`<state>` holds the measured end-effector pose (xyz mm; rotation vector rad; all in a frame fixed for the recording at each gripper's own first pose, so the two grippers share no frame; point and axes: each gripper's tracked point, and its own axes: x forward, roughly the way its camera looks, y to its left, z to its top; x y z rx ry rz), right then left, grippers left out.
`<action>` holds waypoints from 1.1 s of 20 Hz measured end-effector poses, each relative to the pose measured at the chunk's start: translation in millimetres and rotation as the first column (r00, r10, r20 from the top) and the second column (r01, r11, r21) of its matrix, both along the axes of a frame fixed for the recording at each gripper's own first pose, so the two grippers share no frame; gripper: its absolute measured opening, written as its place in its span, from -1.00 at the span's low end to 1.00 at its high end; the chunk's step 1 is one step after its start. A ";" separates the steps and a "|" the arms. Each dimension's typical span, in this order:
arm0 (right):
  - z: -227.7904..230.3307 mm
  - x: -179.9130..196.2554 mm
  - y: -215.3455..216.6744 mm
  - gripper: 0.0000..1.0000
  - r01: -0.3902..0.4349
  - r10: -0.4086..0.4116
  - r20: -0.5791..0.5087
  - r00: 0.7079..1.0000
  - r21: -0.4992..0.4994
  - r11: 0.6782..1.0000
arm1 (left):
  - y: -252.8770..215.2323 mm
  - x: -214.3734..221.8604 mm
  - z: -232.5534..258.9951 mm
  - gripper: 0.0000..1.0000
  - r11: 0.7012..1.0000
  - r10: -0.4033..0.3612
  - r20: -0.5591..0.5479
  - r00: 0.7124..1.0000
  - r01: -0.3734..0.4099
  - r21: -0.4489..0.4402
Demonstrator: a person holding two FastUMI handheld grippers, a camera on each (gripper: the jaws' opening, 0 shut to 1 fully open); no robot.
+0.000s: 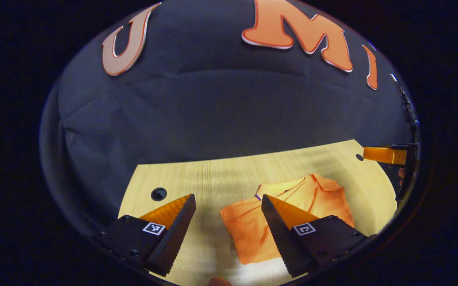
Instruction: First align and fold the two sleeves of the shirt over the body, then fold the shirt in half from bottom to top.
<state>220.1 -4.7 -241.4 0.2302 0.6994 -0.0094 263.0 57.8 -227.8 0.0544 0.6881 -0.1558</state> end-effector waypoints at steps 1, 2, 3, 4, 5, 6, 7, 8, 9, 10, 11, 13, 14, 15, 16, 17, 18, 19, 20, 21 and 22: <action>9.9 -9.1 -0.8 0.92 -0.007 0.008 0.027 1.000 -0.015 1.000 | -1.4 -7.8 13.1 1.00 1.000 0.002 0.027 1.000 -0.001 -0.021; 20.0 -19.6 -2.5 0.92 -0.011 0.013 0.050 0.999 -0.032 0.999 | -2.5 -18.1 27.6 1.00 0.999 0.014 0.049 0.999 -0.012 -0.037; 32.2 -29.5 -2.8 0.92 -0.009 0.012 0.078 0.997 -0.044 0.999 | -5.8 -25.6 42.0 1.00 0.998 0.020 0.076 0.997 -0.016 -0.055; 45.7 -39.5 -0.3 0.92 -0.013 0.018 0.106 0.994 -0.050 0.999 | -3.9 -31.2 53.9 1.00 0.998 0.029 0.108 0.994 -0.022 -0.067; 56.4 -52.4 1.0 0.92 -0.015 0.022 0.128 0.992 -0.056 0.998 | -3.3 -38.5 68.5 1.00 0.997 0.033 0.141 0.990 -0.023 -0.075; 64.1 -61.0 4.4 0.92 -0.022 0.030 0.150 0.988 -0.058 0.998 | -1.4 -44.9 79.0 1.00 0.997 0.038 0.176 0.984 -0.025 -0.080; 73.9 -71.0 4.8 0.92 -0.021 0.032 0.173 0.984 -0.065 0.998 | 1.9 -52.1 90.7 1.00 0.996 0.043 0.212 0.976 -0.025 -0.086; 85.6 -79.6 4.6 0.92 -0.027 0.040 0.199 0.979 -0.069 0.997 | 5.5 -62.2 100.3 1.00 0.995 0.047 0.246 0.968 -0.025 -0.093; 96.6 -89.9 3.2 0.92 -0.024 0.042 0.230 0.972 -0.079 0.997 | 8.3 -71.7 110.2 1.00 0.995 0.049 0.272 0.961 -0.024 -0.097; 107.1 -98.4 3.5 0.92 -0.031 0.053 0.261 0.964 -0.087 0.996 | 9.3 -81.5 120.3 1.00 0.995 0.052 0.295 0.954 -0.025 -0.095; 117.1 -106.6 3.8 0.92 -0.028 0.056 0.284 0.957 -0.101 0.994 | 6.9 -91.2 130.4 1.00 0.996 0.049 0.315 0.948 -0.021 -0.092; 133.4 -122.0 8.2 0.92 -0.035 0.068 0.321 0.945 -0.106 0.994 | -0.5 -110.0 151.8 0.99 0.996 0.049 0.358 0.933 -0.018 -0.090; 137.6 -128.0 11.9 0.92 -0.046 0.078 0.339 0.938 -0.102 0.994 | -1.9 -119.3 158.5 0.99 0.996 0.051 0.372 0.927 -0.019 -0.089; 141.7 -135.9 14.3 0.92 -0.050 0.084 0.346 0.935 -0.104 0.993 | -2.0 -128.8 165.1 0.99 0.995 0.058 0.385 0.921 -0.023 -0.095; 143.2 -141.8 16.1 0.92 -0.061 0.093 0.359 0.929 -0.101 0.993 | -4.8 -139.1 170.6 0.99 0.995 0.059 0.399 0.915 -0.021 -0.098; 144.7 -148.0 17.0 0.91 -0.064 0.098 0.368 0.925 -0.105 0.992 | -6.0 -148.5 175.5 0.99 0.995 0.064 0.416 0.907 -0.025 -0.098; 147.5 -153.1 18.9 0.92 -0.072 0.108 0.384 0.917 -0.107 0.992 | -7.1 -158.2 180.0 0.99 0.995 0.067 0.433 0.899 -0.028 -0.096; 150.2 -159.1 18.2 0.92 -0.070 0.109 0.397 0.911 -0.111 0.991 | -8.0 -167.0 183.4 0.99 0.995 0.071 0.449 0.891 -0.034 -0.091; 152.6 -165.2 20.2 0.92 -0.075 0.113 0.412 0.904 -0.107 0.991 | -6.7 -176.0 187.0 0.99 0.995 0.081 0.472 0.878 -0.041 -0.094; 156.8 -166.0 24.0 0.92 -0.078 0.115 0.420 0.900 -0.105 0.991 | -8.8 -185.1 188.7 0.99 0.993 0.093 0.482 0.871 -0.049 -0.104; 158.3 -168.1 26.6 0.92 -0.086 0.124 0.429 0.895 -0.107 0.991 | -9.5 -192.9 189.8 0.99 0.992 0.107 0.489 0.866 -0.059 -0.112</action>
